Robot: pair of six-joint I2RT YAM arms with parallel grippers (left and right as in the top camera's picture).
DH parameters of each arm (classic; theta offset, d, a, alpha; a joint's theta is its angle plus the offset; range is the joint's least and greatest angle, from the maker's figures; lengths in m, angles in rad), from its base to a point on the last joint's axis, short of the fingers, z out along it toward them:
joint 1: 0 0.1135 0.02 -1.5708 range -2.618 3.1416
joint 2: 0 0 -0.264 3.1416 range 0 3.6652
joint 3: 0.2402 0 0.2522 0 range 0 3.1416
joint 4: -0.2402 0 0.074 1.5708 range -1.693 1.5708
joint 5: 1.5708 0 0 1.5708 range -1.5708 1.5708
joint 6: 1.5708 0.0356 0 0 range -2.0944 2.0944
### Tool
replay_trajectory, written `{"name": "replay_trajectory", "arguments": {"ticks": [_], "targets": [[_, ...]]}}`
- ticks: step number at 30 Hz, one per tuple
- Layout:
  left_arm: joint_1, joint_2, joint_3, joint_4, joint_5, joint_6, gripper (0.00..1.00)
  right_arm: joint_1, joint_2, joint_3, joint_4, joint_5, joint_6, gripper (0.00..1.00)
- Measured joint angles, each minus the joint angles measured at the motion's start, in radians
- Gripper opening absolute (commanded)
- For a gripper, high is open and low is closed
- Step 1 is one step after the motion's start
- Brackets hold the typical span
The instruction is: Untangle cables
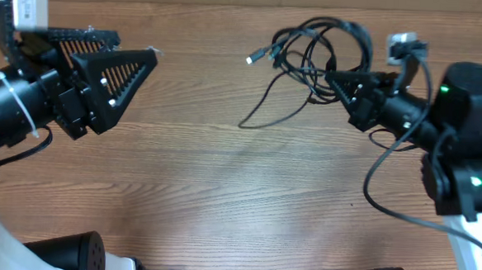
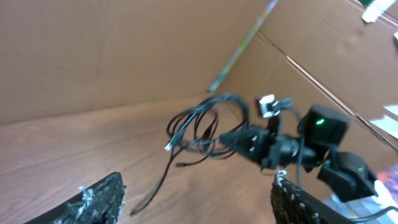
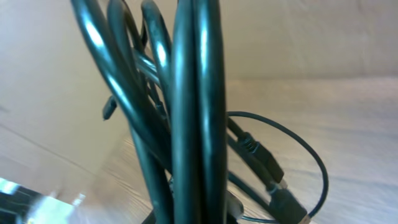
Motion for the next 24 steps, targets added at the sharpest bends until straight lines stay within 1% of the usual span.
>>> {"name": "replay_trajectory", "arguments": {"ticks": [3, 5, 11, 14, 18, 22, 23, 24], "targets": [[-0.048, 0.000, -0.065, 0.000, 0.005, 0.042, 0.77, 0.000, -0.012, 0.046, 0.009, -0.029, 0.047, 0.04], [-0.104, 0.000, -0.126, 0.000, -0.013, 0.070, 0.77, 0.000, -0.014, 0.064, 0.023, -0.050, 0.080, 0.04], [-0.288, 0.003, -0.346, 0.000, -0.140, 0.180, 0.77, 0.000, -0.013, 0.077, 0.098, -0.141, 0.192, 0.04], [-0.346, 0.008, -0.433, 0.000, -0.177, 0.256, 0.77, 0.000, -0.013, 0.077, 0.148, -0.203, 0.251, 0.04], [-0.387, 0.014, -0.518, 0.010, -0.203, 0.355, 0.77, 0.000, -0.013, 0.077, 0.220, -0.283, 0.328, 0.04], [-0.393, 0.014, -0.573, 0.037, -0.212, 0.406, 0.74, 0.000, -0.013, 0.080, 0.283, -0.332, 0.403, 0.04], [-0.393, 0.014, -0.588, 0.043, -0.212, 0.413, 0.72, 0.000, -0.013, 0.081, 0.303, -0.343, 0.425, 0.04], [-0.393, 0.014, -0.597, 0.047, -0.213, 0.418, 0.65, 0.000, -0.013, 0.082, 0.314, -0.346, 0.436, 0.04]]}}
